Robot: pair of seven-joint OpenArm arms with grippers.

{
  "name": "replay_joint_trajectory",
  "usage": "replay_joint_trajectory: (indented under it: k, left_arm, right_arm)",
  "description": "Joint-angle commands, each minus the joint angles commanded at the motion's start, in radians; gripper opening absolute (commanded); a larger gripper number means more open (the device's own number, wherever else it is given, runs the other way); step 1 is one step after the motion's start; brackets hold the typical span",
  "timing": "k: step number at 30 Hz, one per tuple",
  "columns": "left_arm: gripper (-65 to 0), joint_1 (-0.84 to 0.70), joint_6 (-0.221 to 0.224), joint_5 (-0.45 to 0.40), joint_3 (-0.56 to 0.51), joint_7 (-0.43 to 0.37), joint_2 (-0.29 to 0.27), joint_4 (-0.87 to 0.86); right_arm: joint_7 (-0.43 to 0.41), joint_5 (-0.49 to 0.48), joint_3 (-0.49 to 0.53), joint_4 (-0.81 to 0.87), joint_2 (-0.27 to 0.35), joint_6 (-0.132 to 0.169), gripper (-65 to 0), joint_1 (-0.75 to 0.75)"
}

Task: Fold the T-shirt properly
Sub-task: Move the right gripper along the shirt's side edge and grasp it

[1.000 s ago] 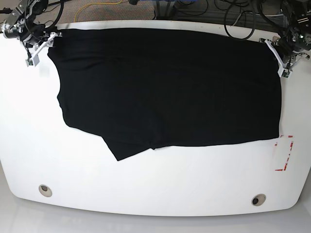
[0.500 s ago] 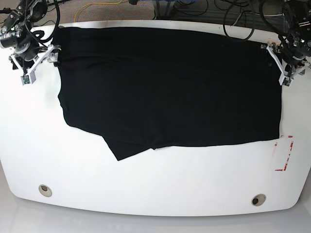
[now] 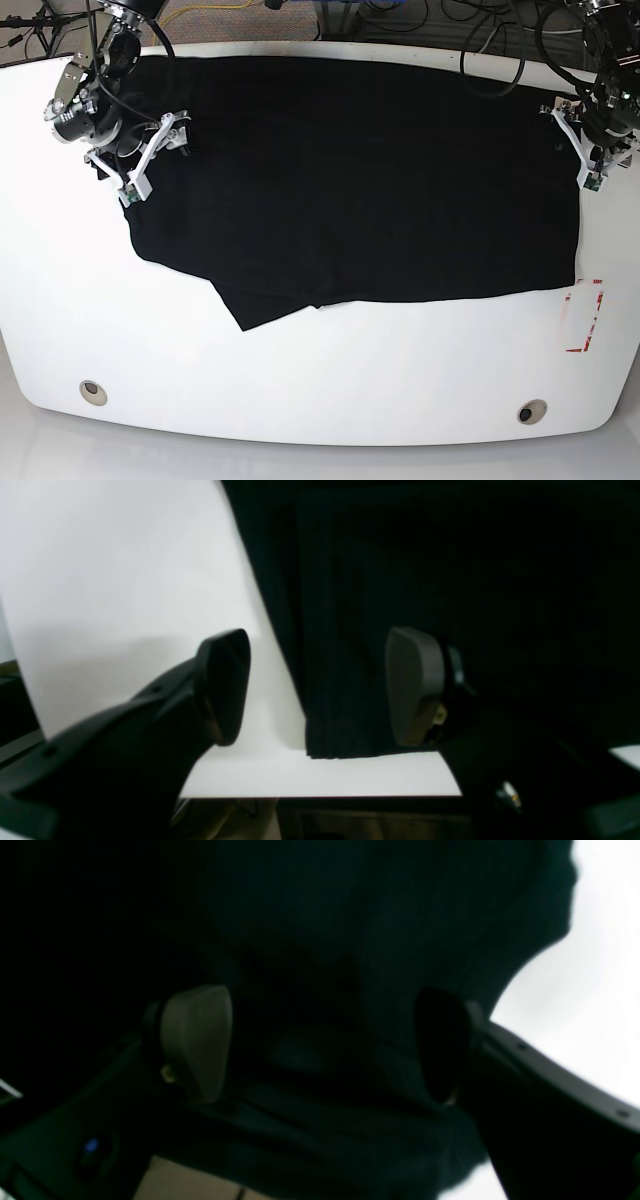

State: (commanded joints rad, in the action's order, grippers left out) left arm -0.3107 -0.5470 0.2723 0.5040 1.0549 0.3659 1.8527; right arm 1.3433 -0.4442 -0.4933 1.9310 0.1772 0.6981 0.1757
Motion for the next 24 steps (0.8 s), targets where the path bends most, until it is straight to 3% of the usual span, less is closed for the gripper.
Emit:
replay_joint_trajectory:
  k: [14, 19, 24]
  left_arm:
    - [-24.7, 0.002, 0.000, 0.000, 0.000, 0.000, 0.000, -0.002]
    - [-24.7, 0.002, 0.000, -0.002, 0.000, 0.000, 0.000, -0.003]
    - [-24.7, 0.002, 0.000, -0.002, 0.000, 0.000, 0.000, -0.003]
  right_arm:
    - [-0.031, 0.048, 0.011, -0.060, 0.003, 0.000, -14.0, 0.038]
    - [-0.066, 0.041, 0.011, -0.114, 0.005, 0.000, -17.8, 0.048]
    - [-0.072, 0.041, 0.012, -0.114, 0.005, 0.000, -26.5, 0.058]
